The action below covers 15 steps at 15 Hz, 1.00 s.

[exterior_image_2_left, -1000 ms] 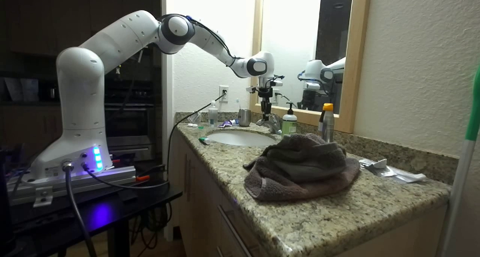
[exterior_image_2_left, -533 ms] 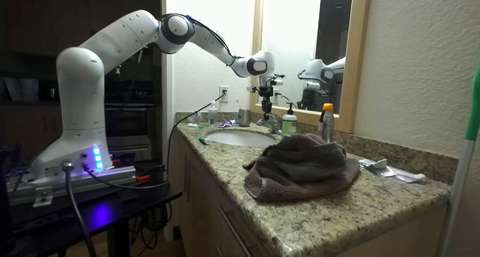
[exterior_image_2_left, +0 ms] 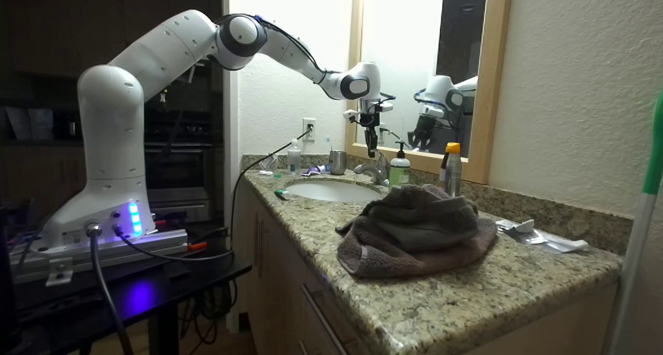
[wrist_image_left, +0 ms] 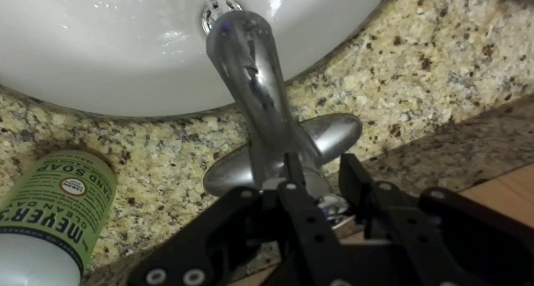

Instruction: Open the tap

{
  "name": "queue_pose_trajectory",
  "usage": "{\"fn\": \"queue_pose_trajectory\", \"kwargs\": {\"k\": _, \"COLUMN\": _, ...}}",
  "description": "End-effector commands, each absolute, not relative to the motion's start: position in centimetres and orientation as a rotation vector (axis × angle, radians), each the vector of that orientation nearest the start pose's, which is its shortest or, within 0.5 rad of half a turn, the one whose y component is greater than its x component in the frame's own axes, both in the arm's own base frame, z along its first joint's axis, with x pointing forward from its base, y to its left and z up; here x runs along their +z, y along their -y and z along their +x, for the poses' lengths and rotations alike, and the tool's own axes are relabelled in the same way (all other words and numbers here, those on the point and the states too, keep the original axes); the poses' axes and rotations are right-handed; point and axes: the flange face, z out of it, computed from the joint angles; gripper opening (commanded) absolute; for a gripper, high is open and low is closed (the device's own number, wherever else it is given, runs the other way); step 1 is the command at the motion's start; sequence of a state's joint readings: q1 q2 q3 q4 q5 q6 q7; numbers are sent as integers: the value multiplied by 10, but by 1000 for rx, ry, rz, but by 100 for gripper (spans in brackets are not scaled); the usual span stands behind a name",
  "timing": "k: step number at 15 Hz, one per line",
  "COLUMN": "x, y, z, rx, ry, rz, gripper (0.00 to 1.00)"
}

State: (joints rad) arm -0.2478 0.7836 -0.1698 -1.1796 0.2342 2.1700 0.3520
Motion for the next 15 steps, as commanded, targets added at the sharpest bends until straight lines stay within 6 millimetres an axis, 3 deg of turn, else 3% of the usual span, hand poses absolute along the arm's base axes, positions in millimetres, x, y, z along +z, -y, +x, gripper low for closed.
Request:
{"fn": "queue_pose_trajectory", "kwargs": {"k": 1, "x": 407, "y": 261, "z": 709, "rx": -449, "ry": -1221, "rz": -2707, "gripper": 7}}
{"fn": "queue_pose_trajectory", "kwargs": {"k": 3, "x": 414, "y": 259, "z": 702, "rx": -463, "ry": -1216, "rz": -2688, "gripper": 8}}
{"fn": "queue_pose_trajectory", "kwargs": {"k": 4, "x": 420, "y": 256, "z": 696, "rx": -464, "ry": -1211, "rz": -2677, "gripper": 53}}
{"fn": "queue_pose_trajectory", "kwargs": {"k": 6, "x": 442, "y": 251, "z": 685, "rx": -477, "ry": -1193, "rz": -2653, "gripper": 54}}
{"fn": "queue_pose_trajectory", "kwargs": {"k": 9, "x": 508, "y": 239, "z": 659, "rx": -534, "ry": -1139, "rz": -2624, "gripper": 74}}
{"fn": "queue_pose_trajectory", "kwargs": {"k": 12, "x": 561, "y": 215, "z": 613, "rx": -399, "ry": -947, "rz": -2662, "gripper": 95}}
{"fn": "queue_pose_trajectory", "kwargs": {"k": 13, "x": 546, "y": 230, "z": 650, "rx": -472, "ry": -1054, "rz": -2660, "gripper": 100}}
{"fn": "queue_pose_trajectory", "kwargs": {"k": 14, "x": 562, "y": 225, "z": 640, "rx": -468, "ry": -1036, "rz": -2659, "gripper": 84}}
{"fn": "queue_pose_trajectory", "kwargs": {"k": 15, "x": 570, "y": 225, "z": 637, "rx": -485, "ry": -1037, "rz": -2654, "gripper": 92}}
